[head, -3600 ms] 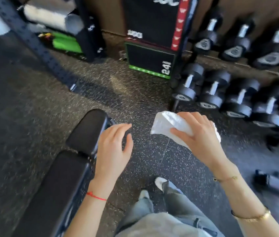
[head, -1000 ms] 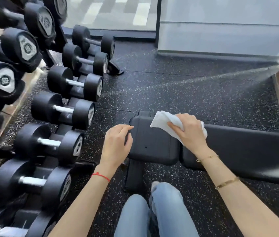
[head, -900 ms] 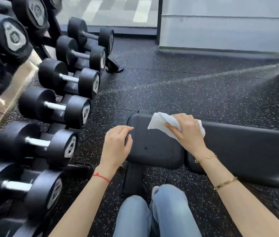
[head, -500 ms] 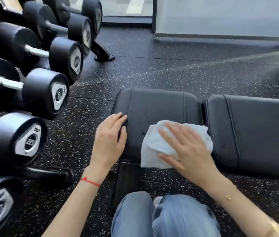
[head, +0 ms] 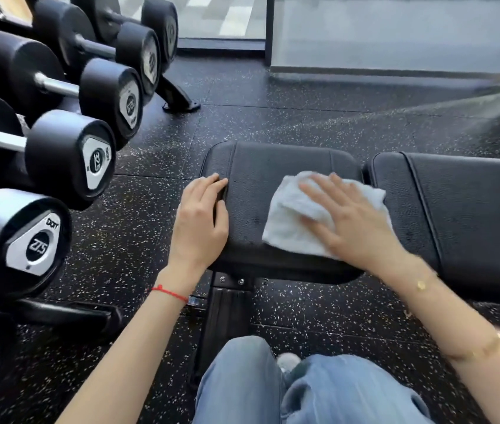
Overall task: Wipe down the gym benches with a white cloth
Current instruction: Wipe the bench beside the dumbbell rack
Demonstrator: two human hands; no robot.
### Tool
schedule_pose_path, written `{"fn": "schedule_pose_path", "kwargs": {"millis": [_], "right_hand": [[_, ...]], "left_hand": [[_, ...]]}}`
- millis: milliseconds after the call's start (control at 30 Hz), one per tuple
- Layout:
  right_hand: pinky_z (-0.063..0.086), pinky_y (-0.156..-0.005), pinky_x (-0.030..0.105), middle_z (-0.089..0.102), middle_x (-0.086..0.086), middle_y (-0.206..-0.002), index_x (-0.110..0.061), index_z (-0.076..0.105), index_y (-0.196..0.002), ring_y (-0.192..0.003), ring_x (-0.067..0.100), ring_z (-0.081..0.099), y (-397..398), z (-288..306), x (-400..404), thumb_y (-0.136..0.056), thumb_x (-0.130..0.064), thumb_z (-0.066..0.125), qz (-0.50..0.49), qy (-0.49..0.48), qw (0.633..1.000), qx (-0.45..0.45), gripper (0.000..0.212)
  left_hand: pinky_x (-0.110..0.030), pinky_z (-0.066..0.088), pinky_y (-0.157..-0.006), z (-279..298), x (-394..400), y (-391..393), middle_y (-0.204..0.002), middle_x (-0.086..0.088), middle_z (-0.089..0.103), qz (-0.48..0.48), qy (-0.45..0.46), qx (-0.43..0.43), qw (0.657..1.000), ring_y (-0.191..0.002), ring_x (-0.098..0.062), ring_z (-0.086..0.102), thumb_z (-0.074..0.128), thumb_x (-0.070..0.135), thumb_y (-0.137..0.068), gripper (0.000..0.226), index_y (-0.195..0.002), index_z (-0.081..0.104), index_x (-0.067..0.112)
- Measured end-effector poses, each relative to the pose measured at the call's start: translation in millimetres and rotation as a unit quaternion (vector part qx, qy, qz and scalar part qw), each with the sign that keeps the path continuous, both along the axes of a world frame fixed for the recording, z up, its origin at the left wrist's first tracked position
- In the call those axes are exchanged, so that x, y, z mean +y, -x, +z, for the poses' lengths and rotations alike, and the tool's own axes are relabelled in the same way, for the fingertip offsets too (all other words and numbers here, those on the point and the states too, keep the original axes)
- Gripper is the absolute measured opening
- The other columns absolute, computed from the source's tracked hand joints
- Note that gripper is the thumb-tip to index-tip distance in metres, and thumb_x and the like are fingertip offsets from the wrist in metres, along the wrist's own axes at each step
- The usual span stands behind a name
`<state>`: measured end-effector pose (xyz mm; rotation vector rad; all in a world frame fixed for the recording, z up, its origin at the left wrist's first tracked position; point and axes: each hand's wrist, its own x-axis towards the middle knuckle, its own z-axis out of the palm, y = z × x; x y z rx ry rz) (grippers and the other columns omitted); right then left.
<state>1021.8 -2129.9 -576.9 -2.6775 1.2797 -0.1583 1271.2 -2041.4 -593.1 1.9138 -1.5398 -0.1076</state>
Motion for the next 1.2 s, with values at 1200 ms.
{"fn": "schedule_pose_path", "kwargs": {"millis": [1200], "right_hand": [[0.010, -0.125, 0.042, 0.024, -0.007, -0.163, -0.030, 0.028, -0.155, -0.152, 0.022, 0.018, -33, 6, -29, -0.100, -0.056, 0.031, 0.053, -0.002, 0.998, -0.024, 0.061]], "left_hand": [[-0.033, 0.027, -0.120, -5, 1, -1, -0.141, -0.006, 0.054, -0.010, 0.020, 0.014, 1.000, -0.137, -0.021, 0.038, 0.047, 0.010, -0.096, 0.039, -0.134, 0.056, 0.007]]}}
